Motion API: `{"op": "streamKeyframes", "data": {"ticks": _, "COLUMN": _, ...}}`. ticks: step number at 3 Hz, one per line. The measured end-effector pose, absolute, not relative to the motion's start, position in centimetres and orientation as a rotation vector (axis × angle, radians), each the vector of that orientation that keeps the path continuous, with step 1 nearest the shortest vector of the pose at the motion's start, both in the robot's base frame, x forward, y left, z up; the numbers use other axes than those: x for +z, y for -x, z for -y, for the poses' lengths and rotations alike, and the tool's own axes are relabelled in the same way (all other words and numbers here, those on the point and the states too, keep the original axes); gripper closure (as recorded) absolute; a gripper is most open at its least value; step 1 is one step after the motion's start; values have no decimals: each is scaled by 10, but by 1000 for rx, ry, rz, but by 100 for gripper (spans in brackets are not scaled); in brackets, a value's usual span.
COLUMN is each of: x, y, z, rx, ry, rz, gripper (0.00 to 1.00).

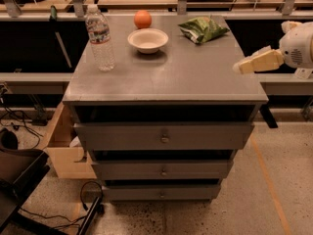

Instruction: Move green jalapeno chip bag near water bottle

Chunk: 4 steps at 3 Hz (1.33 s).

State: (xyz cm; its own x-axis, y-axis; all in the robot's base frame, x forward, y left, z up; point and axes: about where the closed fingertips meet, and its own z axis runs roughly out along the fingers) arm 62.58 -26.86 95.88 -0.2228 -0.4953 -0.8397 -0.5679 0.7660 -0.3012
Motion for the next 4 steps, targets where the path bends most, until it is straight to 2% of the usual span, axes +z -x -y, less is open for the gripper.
{"op": "streamKeyframes", "data": {"ticks": 2, "x": 973, "y": -639, "z": 276, "rx": 33, "ry": 760, "rz": -1824, "gripper": 0}}
{"op": "streamKeyframes", "data": {"ticks": 3, "x": 973, "y": -674, "z": 269, "rx": 99, "ry": 699, "rz": -1778, "gripper": 0}}
{"op": "streamKeyframes", "data": {"ticks": 4, "x": 969, "y": -738, "z": 260, "rx": 204, "ry": 624, "rz": -1716, "gripper": 0}}
